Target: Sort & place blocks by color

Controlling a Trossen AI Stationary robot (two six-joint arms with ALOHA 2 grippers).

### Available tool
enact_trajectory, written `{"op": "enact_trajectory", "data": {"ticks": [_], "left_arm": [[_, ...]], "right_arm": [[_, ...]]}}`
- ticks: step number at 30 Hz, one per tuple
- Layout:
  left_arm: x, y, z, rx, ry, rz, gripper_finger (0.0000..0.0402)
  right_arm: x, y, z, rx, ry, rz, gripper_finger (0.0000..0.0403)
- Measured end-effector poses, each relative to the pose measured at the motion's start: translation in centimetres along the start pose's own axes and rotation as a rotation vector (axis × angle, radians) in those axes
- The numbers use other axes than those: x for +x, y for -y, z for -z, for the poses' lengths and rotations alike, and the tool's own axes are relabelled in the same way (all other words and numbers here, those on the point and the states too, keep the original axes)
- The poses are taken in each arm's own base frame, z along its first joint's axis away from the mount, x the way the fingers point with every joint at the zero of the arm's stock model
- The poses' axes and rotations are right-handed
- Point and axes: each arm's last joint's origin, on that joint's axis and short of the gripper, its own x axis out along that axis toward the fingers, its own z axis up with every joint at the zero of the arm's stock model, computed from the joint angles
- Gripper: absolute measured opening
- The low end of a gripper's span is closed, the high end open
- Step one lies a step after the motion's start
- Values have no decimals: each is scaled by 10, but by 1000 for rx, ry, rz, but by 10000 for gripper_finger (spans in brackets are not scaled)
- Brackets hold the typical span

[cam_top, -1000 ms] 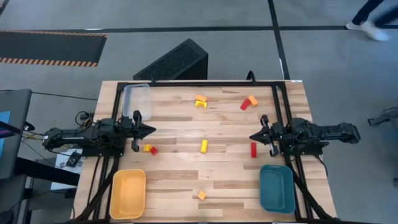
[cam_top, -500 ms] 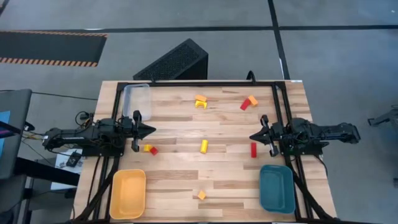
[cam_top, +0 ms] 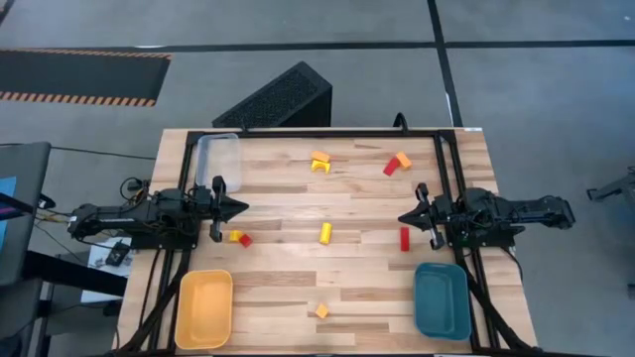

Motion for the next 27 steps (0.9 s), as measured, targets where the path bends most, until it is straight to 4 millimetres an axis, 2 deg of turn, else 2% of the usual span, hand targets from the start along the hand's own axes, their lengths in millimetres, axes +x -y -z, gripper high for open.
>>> {"op": "enact_trajectory", "data": {"ticks": [16,24,27], "left_arm": [[0,0,0,-4,1,-3,2],[-2,-8,-13,-148,180,-292,2],[-3,-9,-16,-153,220,-365,2]], "right_arm": [[0,0,0,0,0,0,38],[0,0,0,-1,0,0,38],[0,1,0,-64,0,22,38]]}}
